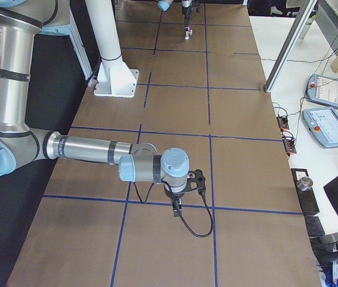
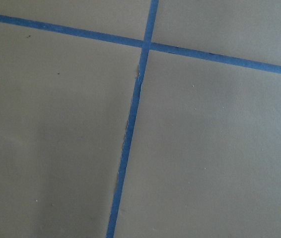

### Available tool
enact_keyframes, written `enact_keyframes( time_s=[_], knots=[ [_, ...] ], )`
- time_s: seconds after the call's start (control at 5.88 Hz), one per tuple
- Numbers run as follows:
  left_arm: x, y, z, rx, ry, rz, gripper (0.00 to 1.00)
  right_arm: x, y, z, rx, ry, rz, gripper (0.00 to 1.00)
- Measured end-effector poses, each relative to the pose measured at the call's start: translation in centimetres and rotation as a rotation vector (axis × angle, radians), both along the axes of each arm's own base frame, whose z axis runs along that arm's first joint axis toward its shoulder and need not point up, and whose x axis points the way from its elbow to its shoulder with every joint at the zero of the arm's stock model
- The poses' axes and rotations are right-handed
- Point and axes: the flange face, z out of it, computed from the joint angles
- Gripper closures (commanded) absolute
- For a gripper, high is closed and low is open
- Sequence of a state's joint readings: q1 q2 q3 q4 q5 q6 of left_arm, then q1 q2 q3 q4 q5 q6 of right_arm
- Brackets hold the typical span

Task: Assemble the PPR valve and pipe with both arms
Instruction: 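Lower the left gripper onto the white PPR fitting and close it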

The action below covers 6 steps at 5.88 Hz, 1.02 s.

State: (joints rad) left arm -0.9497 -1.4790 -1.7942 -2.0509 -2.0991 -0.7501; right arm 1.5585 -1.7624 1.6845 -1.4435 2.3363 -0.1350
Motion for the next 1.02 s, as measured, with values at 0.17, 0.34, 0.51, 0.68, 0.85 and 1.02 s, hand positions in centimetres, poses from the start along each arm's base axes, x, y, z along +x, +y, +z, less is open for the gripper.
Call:
enact_keyframes(
  time_s=[0.17,0.34,0.51,0.68,0.85,1.02],
  knots=[
    [0.15,0.09,-0.06,-0.004,0.007,0.008,0.19,0.0,0.02,0.08,-0.002,0.0,0.0,0.0],
    [0.33,0.2,-0.08,-0.008,0.013,0.017,0.61,-0.03,0.03,0.13,-0.003,0.0,-0.001,0.0],
    [0.49,0.3,-0.14,-0.009,0.016,0.022,0.91,-0.04,0.03,0.14,-0.003,0.0,-0.001,0.0],
    [0.53,0.35,-0.34,-0.009,0.018,0.024,0.97,-0.06,0.02,0.11,-0.002,0.0,-0.001,0.0],
    [0.5,0.4,-0.56,-0.007,0.019,0.025,1.0,-0.06,0.02,0.09,-0.002,0.0,-0.002,0.0],
    [0.35,0.56,-0.83,-0.007,0.025,0.027,1.0,-0.06,0.02,0.09,-0.002,0.0,-0.001,0.0]
  ],
)
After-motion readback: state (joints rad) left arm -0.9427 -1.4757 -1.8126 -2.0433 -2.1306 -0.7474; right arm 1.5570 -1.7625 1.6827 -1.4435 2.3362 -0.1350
